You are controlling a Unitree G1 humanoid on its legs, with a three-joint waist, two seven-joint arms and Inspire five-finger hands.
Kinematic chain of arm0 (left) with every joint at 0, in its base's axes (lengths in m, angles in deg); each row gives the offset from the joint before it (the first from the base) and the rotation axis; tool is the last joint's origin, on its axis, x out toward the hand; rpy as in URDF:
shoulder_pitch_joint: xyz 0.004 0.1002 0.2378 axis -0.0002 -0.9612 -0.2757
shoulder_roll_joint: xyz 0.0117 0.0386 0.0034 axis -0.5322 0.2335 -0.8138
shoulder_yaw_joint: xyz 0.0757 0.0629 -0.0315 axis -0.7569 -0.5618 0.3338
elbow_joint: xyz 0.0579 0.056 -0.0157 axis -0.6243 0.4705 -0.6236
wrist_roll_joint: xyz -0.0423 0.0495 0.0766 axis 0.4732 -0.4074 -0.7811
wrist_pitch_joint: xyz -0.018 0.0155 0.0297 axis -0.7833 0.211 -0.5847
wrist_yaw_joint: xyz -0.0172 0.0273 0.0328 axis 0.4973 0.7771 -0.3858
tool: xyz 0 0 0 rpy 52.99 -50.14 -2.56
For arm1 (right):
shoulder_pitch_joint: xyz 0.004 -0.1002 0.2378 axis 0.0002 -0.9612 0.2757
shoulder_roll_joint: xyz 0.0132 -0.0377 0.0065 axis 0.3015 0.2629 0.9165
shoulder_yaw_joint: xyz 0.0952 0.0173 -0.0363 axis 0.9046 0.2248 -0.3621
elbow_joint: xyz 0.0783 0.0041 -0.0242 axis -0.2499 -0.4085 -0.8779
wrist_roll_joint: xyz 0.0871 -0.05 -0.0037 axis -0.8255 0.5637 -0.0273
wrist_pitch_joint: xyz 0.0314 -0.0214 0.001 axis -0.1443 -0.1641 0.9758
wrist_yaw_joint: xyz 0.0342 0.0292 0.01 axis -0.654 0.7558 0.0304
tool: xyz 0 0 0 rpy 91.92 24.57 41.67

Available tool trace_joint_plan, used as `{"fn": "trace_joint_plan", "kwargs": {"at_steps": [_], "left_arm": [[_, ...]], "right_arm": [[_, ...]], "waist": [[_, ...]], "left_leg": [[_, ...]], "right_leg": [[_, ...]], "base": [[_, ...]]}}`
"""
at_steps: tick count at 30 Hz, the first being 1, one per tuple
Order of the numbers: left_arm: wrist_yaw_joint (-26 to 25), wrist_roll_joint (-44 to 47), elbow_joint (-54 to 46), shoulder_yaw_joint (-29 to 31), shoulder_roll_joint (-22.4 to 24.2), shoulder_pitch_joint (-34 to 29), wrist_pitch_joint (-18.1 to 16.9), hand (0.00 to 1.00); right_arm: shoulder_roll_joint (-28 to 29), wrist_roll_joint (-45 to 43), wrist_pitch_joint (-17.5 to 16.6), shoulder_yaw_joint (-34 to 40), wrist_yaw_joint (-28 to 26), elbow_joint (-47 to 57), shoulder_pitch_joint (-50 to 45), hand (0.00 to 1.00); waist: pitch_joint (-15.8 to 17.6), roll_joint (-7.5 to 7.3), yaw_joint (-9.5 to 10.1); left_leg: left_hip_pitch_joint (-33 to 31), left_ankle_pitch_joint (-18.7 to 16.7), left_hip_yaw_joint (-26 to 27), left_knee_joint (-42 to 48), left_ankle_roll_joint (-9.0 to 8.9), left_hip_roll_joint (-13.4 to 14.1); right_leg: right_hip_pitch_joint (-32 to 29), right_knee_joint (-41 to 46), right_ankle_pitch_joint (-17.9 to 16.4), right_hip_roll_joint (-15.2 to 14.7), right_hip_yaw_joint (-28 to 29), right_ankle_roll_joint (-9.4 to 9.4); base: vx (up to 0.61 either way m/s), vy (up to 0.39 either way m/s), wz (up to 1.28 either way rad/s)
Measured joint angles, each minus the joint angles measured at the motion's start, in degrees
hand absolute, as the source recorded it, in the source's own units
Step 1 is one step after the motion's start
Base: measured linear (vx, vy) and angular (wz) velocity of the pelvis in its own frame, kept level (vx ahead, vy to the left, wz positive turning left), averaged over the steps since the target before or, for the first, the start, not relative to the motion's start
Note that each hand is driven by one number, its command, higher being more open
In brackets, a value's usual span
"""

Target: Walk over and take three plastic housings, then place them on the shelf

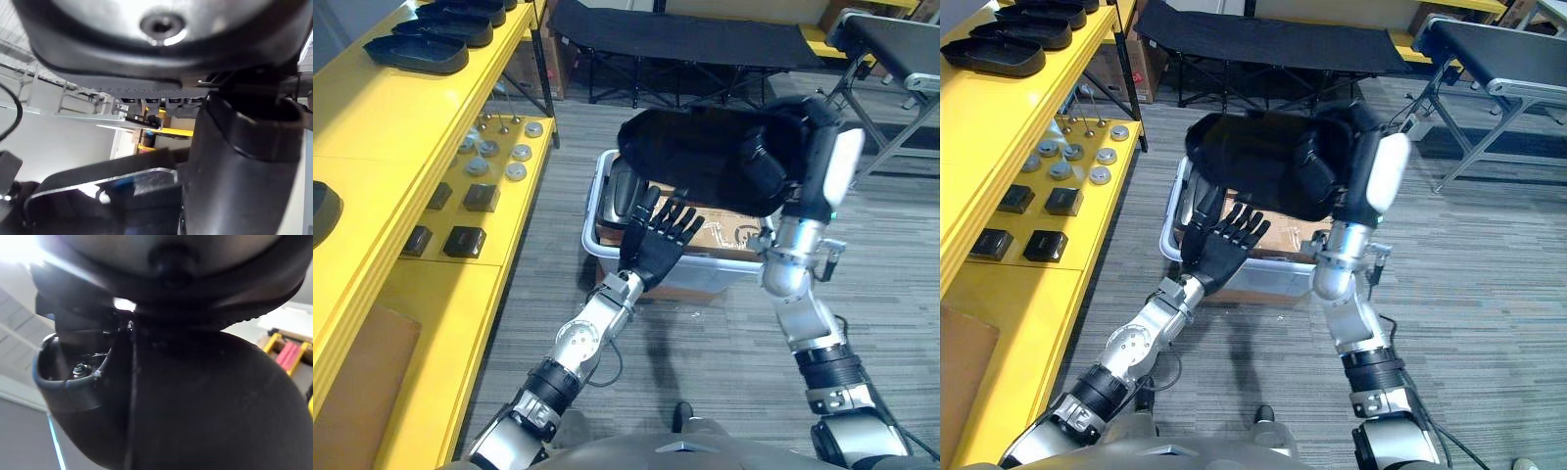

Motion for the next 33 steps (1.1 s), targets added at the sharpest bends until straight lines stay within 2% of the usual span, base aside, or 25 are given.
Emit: {"fn": "trace_joint_plan", "kwargs": {"at_steps": [4, 14, 15, 19, 21, 22, 23, 26, 30, 33], "left_arm": [[0.48, 3.30, 0.00, -2.66, 2.04, 0.01, -2.96, 1.00], [0.37, 5.96, -0.01, -5.95, 2.45, 0.39, -3.58, 1.00], [0.37, 5.95, -0.01, -6.43, 2.48, 0.48, -3.95, 0.00], [-0.77, 7.53, -0.06, -9.28, 2.62, 0.57, -9.37, 0.00], [-1.27, 8.05, -0.16, -9.76, 2.81, 0.57, -13.93, 0.00], [-1.69, 8.19, -0.17, -9.75, 2.94, 0.57, -14.88, 0.00], [-2.97, 8.44, -0.18, -9.74, 3.29, 0.57, -17.59, 0.00], [-4.78, 9.38, -0.18, -9.76, 3.60, 0.44, -22.60, 0.00], [-5.90, 9.12, -0.18, -10.26, 4.05, 0.30, -24.82, 0.00], [-6.99, 7.97, -0.17, -10.26, 5.04, -0.07, -27.88, 0.00]], "right_arm": [[0.80, -0.19, -0.95, -2.84, -0.90, -0.10, -1.77, 0.00], [3.76, -2.93, -3.30, -7.31, -1.25, -2.67, -2.82, 0.00], [3.95, -3.15, -3.29, -7.88, -1.41, -2.82, -2.88, 0.00], [4.49, -3.49, -3.33, -9.66, -1.63, -3.09, -4.10, 0.00], [5.17, -5.13, -2.90, -9.69, -1.40, -3.92, -4.24, 0.00], [5.46, -5.41, -2.91, -9.73, -1.22, -4.08, -4.27, 0.00], [5.78, -5.46, -2.92, -10.85, -0.80, -4.10, -4.36, 0.00], [6.03, -5.43, -2.90, -12.94, -0.66, -4.19, -4.47, 0.00], [7.89, -6.61, -1.75, -12.92, -0.66, -5.15, -4.50, 0.00], [8.84, -6.48, -1.63, -13.55, -0.48, -5.17, -4.79, 0.00]], "waist": [[-0.01, -0.01, 0.01], [-0.54, -0.30, -0.17], [-0.58, -0.35, -0.18], [-1.24, -0.96, -0.16], [-1.50, -1.23, -0.17], [-1.58, -1.24, -0.17], [-1.79, -1.25, -0.35], [-2.08, -1.42, -0.73], [-2.28, -1.73, -0.60], [-2.31, -1.77, -0.85]], "left_leg": [[0.02, -0.26, -0.01, 0.00, 0.22, -0.05], [0.09, -0.19, -0.05, 0.01, 0.13, -0.54], [0.09, -0.19, -0.06, 0.01, 0.14, -0.59], [0.10, -0.23, -0.35, 0.01, 0.19, -0.94], [0.22, -0.24, -0.58, 0.01, 0.19, -0.95], [0.23, -0.24, -0.60, 0.01, 0.19, -0.94], [0.24, -0.25, -0.59, 0.01, 0.19, -0.94], [0.27, -0.25, -0.61, 0.01, 0.18, -0.93], [0.34, -0.25, -0.64, 0.01, 0.17, -0.94], [0.40, -0.26, -0.62, 0.00, 0.16, -0.93]], "right_leg": [[0.02, 0.00, 0.03, -0.03, -0.01, 0.06], [0.23, -0.04, 0.04, -0.52, -0.20, 0.11], [0.25, -0.06, 0.04, -0.56, -0.21, 0.11], [0.85, -0.72, 0.21, -0.82, -0.63, 0.38], [1.14, -0.77, 0.21, -0.81, -0.88, 0.38], [1.14, -0.77, 0.21, -0.80, -0.88, 0.38], [1.15, -0.80, 0.21, -0.80, -0.88, 0.38], [1.16, -0.81, 0.21, -0.79, -0.88, 0.38], [1.22, -0.80, 0.20, -0.79, -0.90, 0.37], [1.23, -0.80, 0.19, -0.79, -0.88, 0.35]], "base": [[-0.03, -0.010, 0.00], [0.00, 0.000, 0.00], [0.00, 0.000, 0.00], [-0.01, -0.010, 0.05], [-0.02, -0.012, 0.05], [-0.03, -0.013, 0.00], [0.00, 0.000, 0.00], [0.00, 0.000, 0.00], [0.00, 0.000, 0.00], [0.00, 0.000, 0.00]]}}
